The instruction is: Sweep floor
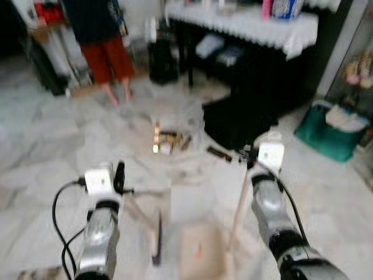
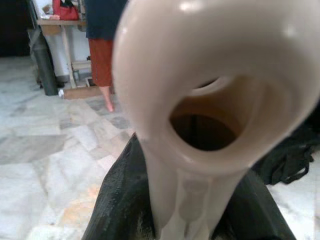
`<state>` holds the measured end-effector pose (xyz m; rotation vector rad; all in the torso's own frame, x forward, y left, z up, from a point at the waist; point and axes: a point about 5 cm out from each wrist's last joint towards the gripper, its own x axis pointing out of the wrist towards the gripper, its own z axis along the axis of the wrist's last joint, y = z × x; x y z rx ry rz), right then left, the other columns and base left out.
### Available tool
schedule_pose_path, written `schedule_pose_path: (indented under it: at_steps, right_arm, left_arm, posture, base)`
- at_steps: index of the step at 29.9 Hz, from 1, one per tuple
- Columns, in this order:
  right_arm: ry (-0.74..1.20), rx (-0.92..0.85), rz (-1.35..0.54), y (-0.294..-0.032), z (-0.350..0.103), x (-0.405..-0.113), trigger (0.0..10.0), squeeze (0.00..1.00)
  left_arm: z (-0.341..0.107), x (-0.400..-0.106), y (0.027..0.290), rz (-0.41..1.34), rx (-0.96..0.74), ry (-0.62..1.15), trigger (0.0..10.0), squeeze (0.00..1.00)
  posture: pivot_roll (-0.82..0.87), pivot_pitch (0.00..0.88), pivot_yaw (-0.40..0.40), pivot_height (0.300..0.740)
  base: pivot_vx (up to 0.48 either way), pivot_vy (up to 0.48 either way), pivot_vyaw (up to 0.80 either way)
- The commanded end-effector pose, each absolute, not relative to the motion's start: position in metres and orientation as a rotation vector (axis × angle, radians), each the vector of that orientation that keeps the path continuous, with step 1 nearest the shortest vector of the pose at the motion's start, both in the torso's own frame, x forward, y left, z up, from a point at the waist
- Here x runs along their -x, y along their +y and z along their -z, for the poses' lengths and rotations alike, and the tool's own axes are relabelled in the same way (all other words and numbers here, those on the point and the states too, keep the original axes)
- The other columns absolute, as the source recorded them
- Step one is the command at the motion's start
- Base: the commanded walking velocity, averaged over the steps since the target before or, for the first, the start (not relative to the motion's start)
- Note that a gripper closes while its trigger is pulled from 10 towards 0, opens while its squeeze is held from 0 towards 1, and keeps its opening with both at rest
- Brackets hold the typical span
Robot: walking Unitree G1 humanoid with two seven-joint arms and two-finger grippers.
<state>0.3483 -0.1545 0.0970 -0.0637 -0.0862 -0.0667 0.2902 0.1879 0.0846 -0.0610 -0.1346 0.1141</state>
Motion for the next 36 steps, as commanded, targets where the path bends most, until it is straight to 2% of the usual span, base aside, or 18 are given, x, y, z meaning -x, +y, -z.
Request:
schedule_pose_path:
  at_steps: [1,36]
  right_arm:
    - [-0.133,0.044,0.042,-0.1442,-0.1071,-0.3517,10.0,0.0]
    - [-0.136,0.029,0.018,-0.1391,-0.1092,-0.3526,10.0,0.0]
  left_arm:
    - [-0.0934,-0.2893,0.1999,-0.142,0.027,-0.183,10.0,0.0]
    - [-0.0979,-0.2909,0.2009,-0.142,0.018,-0.196,10.0,0.0]
  posture:
    - [0.01,0.0,0.069,0.74]
    - [0.01,0.021,0.079,0.74]
  base:
    - [0.368,0.0,0.0]
    - [0.371,0.0,0.0]
